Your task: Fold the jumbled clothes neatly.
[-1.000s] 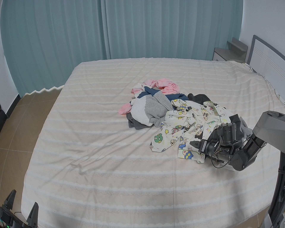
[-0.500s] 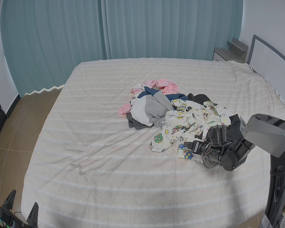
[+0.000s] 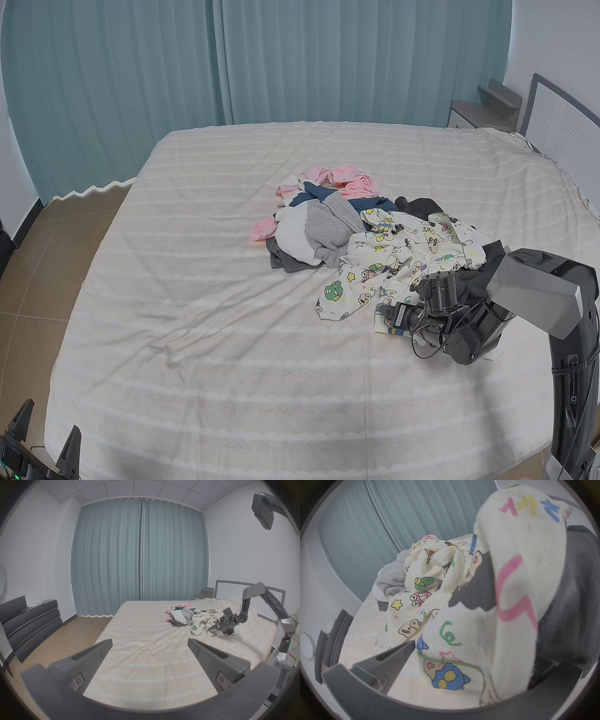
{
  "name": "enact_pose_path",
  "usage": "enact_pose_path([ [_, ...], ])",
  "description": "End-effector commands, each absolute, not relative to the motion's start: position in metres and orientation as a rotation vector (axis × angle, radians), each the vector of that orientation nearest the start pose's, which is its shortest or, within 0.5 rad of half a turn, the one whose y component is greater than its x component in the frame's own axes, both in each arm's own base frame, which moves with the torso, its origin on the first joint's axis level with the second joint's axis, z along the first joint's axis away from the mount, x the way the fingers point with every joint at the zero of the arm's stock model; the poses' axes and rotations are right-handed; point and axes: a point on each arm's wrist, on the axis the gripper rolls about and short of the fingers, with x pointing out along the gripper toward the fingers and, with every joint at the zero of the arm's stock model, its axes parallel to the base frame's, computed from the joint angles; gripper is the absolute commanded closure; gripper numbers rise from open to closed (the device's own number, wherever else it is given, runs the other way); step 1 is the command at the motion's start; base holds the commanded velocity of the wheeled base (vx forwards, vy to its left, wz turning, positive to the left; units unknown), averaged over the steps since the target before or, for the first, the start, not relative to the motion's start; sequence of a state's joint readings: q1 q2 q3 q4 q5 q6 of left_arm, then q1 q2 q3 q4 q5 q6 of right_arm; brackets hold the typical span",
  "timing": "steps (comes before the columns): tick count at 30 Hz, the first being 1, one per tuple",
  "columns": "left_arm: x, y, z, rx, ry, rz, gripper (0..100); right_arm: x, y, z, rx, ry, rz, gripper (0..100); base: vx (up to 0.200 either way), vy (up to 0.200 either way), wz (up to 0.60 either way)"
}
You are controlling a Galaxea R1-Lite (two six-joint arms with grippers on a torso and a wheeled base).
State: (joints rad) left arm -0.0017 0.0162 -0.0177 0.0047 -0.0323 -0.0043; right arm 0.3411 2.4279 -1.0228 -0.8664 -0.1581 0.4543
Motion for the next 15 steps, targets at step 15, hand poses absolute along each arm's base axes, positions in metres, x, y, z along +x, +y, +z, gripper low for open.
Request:
enact_pose_path([
  [15, -0.023, -0.001, 0.075, -0.005, 0.005, -0.034, 0, 0.35, 0.125, 0.024, 0.407, 0.486, 0.079, 100, 0.0, 0.0, 0.0],
])
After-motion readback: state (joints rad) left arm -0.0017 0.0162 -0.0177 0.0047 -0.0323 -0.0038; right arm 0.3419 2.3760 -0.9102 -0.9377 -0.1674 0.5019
